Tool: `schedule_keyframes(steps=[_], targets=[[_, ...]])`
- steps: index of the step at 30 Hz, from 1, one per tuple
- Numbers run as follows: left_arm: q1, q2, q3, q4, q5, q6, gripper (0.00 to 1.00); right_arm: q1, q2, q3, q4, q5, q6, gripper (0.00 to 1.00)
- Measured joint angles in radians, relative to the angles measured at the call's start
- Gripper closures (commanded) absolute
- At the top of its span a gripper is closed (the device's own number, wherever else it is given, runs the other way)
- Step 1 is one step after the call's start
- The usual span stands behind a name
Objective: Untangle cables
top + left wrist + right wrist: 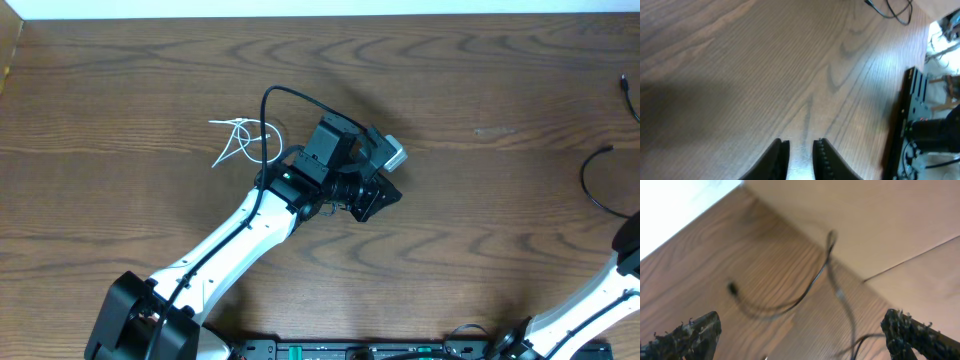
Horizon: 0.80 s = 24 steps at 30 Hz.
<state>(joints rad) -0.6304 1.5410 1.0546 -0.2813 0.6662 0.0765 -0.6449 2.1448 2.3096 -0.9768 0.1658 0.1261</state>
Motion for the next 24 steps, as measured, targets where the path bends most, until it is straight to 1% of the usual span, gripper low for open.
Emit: schedule_keyframes(steps=[1,2,3,4,5,11,16,19,24], targets=[[0.000,0.000,0.000,0.000,-0.005,-0.002,0.75,0.009,0.000,0.000,-0.019,-0.014,0.002,0.01],[0.000,0.000,0.000,0.000,-0.012,-0.002,0.70,0.017,0.000,0.000,-0.035,-0.024,0.004,0.01],[0.000,0.000,0.000,0.000,-0.021,0.000,0.64,0.031,0.000,0.000,-0.051,-0.036,0.009,0.01],[0.000,0.000,0.000,0.001,-0.031,0.001,0.56,0.044,0.000,0.000,-0.064,-0.044,0.014,0.01],[0.000,0.000,0.000,0.001,-0.047,-0.006,0.51,0.062,0.000,0.000,-0.077,-0.059,0.017,0.01],[0.000,0.000,0.000,0.002,-0.116,-0.003,0.37,0.149,0.000,0.000,-0.167,-0.110,-0.002,0.01],[0.035,0.000,0.000,0.002,-0.219,-0.007,0.36,0.261,0.000,0.000,-0.257,-0.133,-0.013,0.01],[0.099,0.000,0.000,-0.002,-0.262,-0.020,0.35,0.327,0.000,0.000,-0.285,-0.142,-0.014,0.01],[0.247,0.000,0.000,-0.011,-0.299,-0.026,0.35,0.423,0.000,0.000,-0.326,-0.146,-0.017,0.01]])
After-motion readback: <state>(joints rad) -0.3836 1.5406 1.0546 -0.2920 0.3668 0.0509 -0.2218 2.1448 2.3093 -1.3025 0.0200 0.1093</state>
